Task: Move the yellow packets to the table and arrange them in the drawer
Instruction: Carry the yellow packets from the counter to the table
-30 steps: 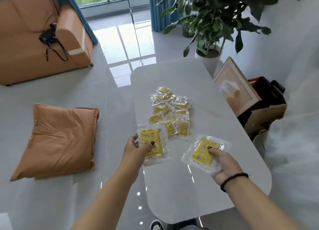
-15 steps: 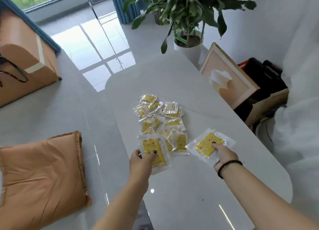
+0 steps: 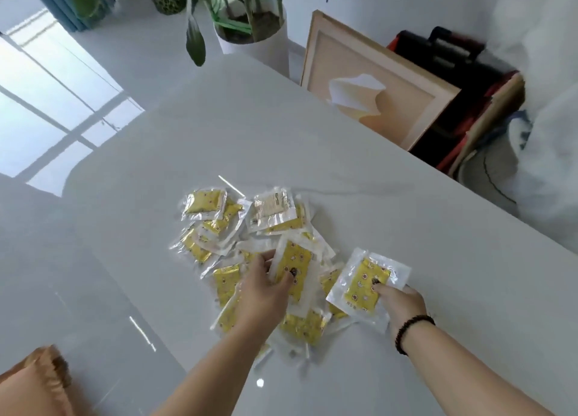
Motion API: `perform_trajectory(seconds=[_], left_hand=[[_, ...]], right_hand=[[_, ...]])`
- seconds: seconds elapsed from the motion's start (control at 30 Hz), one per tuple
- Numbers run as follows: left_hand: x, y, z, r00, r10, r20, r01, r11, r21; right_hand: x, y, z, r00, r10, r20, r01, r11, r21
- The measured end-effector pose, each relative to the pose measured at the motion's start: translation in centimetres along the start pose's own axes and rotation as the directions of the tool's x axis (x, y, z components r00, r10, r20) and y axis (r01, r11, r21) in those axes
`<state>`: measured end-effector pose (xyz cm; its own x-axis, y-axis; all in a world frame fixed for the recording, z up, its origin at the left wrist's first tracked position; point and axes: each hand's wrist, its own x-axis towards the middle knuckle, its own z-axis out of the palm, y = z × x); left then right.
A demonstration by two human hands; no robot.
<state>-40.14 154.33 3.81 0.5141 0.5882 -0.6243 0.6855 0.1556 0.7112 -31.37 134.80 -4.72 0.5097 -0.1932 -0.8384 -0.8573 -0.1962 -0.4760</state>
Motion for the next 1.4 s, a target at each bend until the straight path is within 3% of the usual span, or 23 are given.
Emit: perform_trajectory(seconds=[0.23, 0.4, 0.57, 0.77, 1.13, 1.4], left_hand=[[8.3, 1.1, 6.0, 0.985, 0.123, 0.118, -0.142, 0.976, 0.167], [9.1, -0.1, 9.0, 0.973, 0.158, 0.166, -0.210, 0.906, 0.366], [7.7, -0.2, 9.2, 0.966, 0.216, 0.143, -0.257, 0.874, 0.412], [3.4, -1.8, 8.2, 0.949, 0.238, 0.209, -0.314, 0.786, 0.532], [-8.6, -2.5, 9.7, 0.865, 0.356, 0.354, -0.495, 0.725, 0.479], [-23.9, 0.8, 14.1, 0.780, 0.479, 0.403, -0.604, 0.745, 0.284]], right_hand=[[3.9, 0.5, 1.0, 0.957, -0.248, -0.153, 0.216, 0.956, -0.197], [3.6, 1.0, 1.3, 0.914, -0.355, -0.198, 0.265, 0.890, -0.372], [3.3, 0.9, 0.7, 0.932, -0.340, -0.122, 0.274, 0.884, -0.378], [1.7, 1.1, -1.8, 0.946, -0.309, -0.097, 0.246, 0.881, -0.404], [-5.5, 1.7, -10.1, 0.893, -0.449, 0.038, 0.438, 0.845, -0.307], [-16.1, 3.7, -25.4, 0.831, -0.555, -0.036, 0.546, 0.827, -0.137]])
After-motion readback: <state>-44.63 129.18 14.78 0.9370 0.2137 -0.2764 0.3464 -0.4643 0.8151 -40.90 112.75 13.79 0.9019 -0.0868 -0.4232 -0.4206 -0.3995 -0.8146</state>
